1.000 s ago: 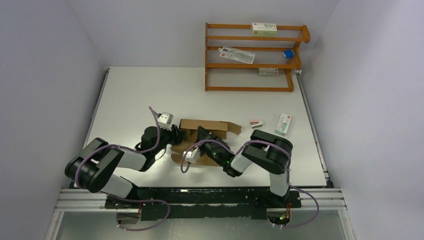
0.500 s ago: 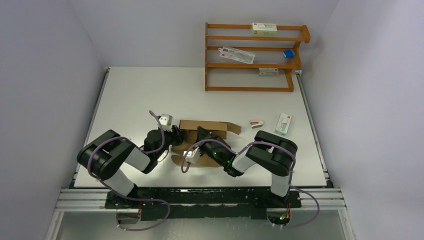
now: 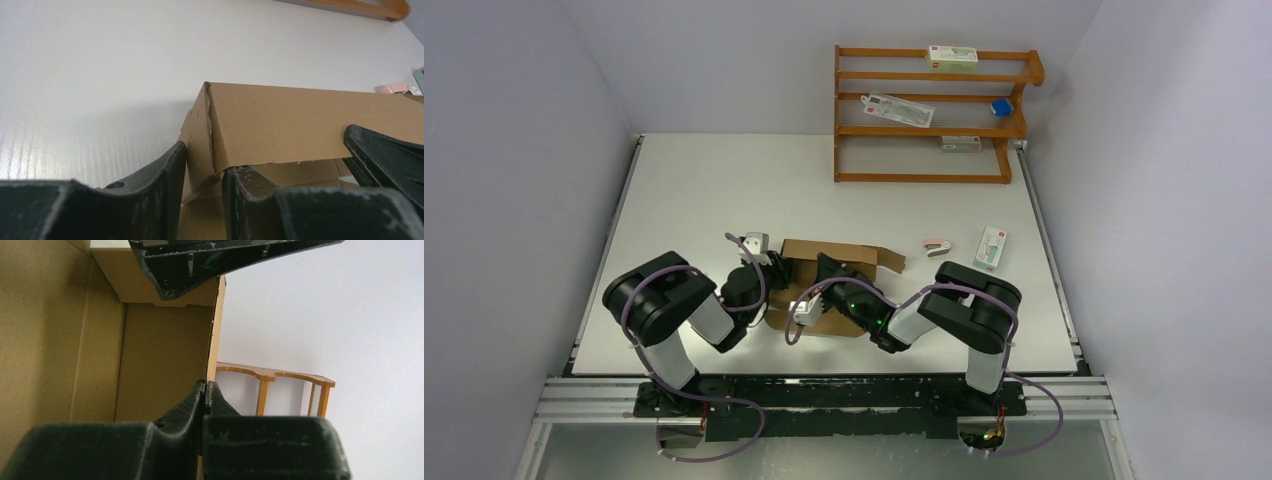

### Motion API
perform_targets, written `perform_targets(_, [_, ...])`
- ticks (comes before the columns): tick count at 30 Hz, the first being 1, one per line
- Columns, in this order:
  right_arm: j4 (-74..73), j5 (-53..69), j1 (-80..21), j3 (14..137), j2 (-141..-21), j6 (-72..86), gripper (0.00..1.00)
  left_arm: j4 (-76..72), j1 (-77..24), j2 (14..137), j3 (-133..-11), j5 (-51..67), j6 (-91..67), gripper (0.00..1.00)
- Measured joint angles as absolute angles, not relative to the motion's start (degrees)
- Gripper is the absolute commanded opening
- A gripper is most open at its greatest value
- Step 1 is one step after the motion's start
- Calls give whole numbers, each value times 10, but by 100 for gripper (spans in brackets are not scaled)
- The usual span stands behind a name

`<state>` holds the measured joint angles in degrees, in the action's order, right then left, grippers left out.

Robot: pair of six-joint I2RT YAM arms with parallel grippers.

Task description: Fold the paper box

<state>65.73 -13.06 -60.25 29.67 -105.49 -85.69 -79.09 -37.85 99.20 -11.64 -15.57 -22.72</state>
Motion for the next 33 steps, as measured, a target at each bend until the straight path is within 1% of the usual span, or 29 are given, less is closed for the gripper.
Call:
perform_targets(10, [648,-131,-611,302,-1053,-844,0,-790,-426,1004,-133,-303,-234,30])
perform_targets(15, [641,-131,-614,310,-1053,-835,0,-771,-440,1004,-147,-357,-240,22])
perform_targets(20, [622,-131,-616,315,-1043,-825,0,-735,-456,997,-163,-404,-243,24])
perform_targets(24, [603,-130,-616,317,-1032,-816,0,-699,-468,989,-178,-443,-245,18])
perform_targets(27, [597,-128,-616,319,-1030,-812,0,-657,-475,982,-192,-468,-260,17])
perform_targets(33, [596,-127,-616,319,-1030,-809,0,-609,-482,977,-208,-498,-309,19])
